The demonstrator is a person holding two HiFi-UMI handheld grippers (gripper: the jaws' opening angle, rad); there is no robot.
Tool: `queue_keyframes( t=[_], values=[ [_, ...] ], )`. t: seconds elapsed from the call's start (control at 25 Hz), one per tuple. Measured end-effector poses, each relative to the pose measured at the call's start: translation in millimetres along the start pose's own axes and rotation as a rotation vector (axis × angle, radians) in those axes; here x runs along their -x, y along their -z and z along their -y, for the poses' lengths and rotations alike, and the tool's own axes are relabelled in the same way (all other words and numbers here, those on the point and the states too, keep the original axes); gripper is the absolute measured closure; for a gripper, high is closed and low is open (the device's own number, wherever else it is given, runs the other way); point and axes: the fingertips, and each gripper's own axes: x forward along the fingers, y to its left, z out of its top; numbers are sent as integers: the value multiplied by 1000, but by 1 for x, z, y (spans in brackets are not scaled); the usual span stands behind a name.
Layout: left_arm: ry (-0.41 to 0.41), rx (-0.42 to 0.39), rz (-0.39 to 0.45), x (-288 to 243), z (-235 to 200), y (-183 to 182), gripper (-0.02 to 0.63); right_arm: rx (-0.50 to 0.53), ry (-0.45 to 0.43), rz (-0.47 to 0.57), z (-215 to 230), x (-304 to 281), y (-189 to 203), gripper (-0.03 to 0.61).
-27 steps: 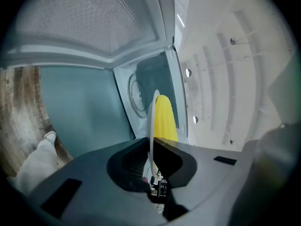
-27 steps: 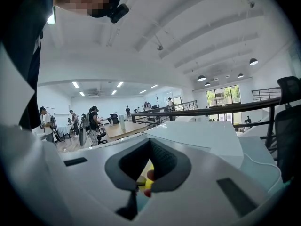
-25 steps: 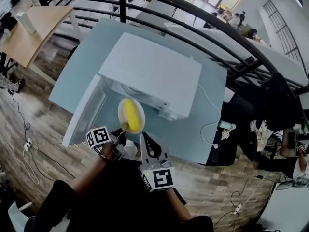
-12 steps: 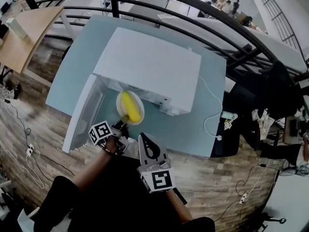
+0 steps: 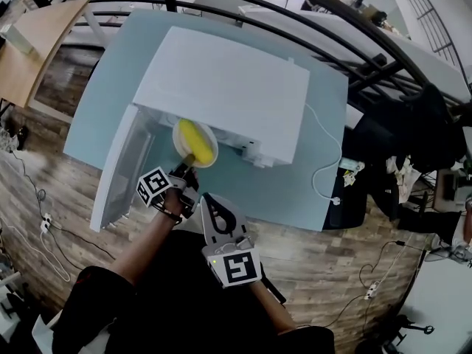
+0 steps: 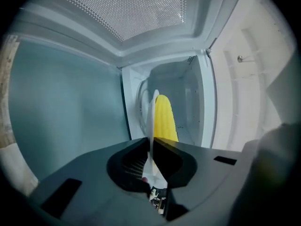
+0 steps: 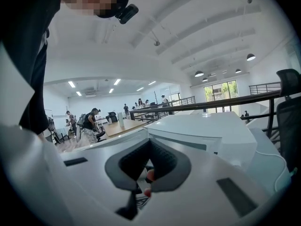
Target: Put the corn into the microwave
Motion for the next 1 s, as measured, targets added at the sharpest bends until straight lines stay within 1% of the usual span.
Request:
queue_keyframes(
  t=[0.24, 0.4, 0.56, 0.8, 1.0],
  values=[
    [-22, -1, 11, -16, -4, -12, 588, 4, 0, 5, 2, -9, -5, 569],
    [-28, 15, 24, -27, -6, -14, 588, 2, -7, -16, 1, -7, -1, 569],
    [-24, 25, 30, -36, -6, -17, 588, 3, -9, -14, 5, -10, -2, 569],
    [-42, 55, 35, -48, -13, -17, 587, 7, -13, -24, 7, -11, 0, 569],
    [-46, 60, 42, -59, -16, -20, 586, 7, -5, -28, 11, -9, 0, 569]
  ],
)
